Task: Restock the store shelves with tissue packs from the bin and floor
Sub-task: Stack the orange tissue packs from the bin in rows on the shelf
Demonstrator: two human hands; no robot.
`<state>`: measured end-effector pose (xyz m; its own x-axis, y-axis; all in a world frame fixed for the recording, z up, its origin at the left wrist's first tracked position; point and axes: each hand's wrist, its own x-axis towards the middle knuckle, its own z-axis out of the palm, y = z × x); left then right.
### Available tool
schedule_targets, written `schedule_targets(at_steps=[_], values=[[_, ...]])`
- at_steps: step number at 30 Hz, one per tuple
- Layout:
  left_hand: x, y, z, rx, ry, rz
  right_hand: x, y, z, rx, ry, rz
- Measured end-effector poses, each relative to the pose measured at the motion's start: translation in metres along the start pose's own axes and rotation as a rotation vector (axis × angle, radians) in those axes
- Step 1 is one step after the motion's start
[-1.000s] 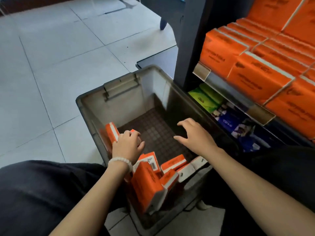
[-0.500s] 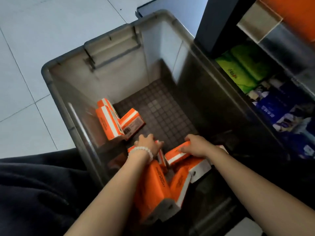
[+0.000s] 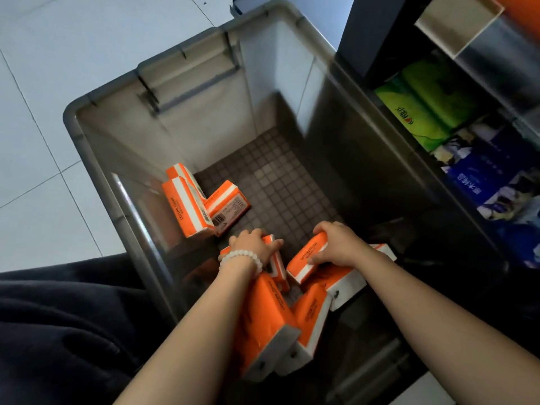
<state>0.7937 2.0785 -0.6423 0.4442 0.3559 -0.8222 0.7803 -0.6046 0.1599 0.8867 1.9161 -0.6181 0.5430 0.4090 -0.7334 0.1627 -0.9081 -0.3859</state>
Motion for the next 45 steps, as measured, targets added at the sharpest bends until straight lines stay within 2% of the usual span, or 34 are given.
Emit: schedule_targets(at_steps=[2,5,9,15,22,30,36,41,45], values=[[0.005,-0.003,0.002,0.084,-0.023,0.012,0.001,0.001,0.000,0.023,0.005,0.010],[0.007,-0.003,0.004,0.077,-0.030,-0.007,0.004,0.002,0.000,0.060,0.030,0.023],[0.005,-0.001,0.004,0.018,0.063,-0.013,0.004,0.003,0.000,0.083,0.066,0.010],[-0.018,0.005,-0.015,0.145,0.141,0.062,0.001,0.003,-0.002,0.135,0.177,-0.031],[-0.052,0.015,-0.044,-0.081,0.310,0.132,-0.024,-0.007,-0.031,0.183,0.411,-0.137],[-0.134,0.048,-0.087,-0.159,0.547,0.432,-0.109,-0.030,-0.091,0.337,0.652,-0.318],[-0.219,0.087,-0.108,-0.214,0.685,0.670,-0.208,-0.025,-0.140,0.466,0.888,-0.363],[-0.299,0.138,-0.129,-0.217,0.779,0.883,-0.302,-0.013,-0.194,0.615,1.102,-0.422],[-0.356,0.189,-0.145,-0.223,0.861,1.067,-0.370,0.003,-0.238,0.580,1.281,-0.460]])
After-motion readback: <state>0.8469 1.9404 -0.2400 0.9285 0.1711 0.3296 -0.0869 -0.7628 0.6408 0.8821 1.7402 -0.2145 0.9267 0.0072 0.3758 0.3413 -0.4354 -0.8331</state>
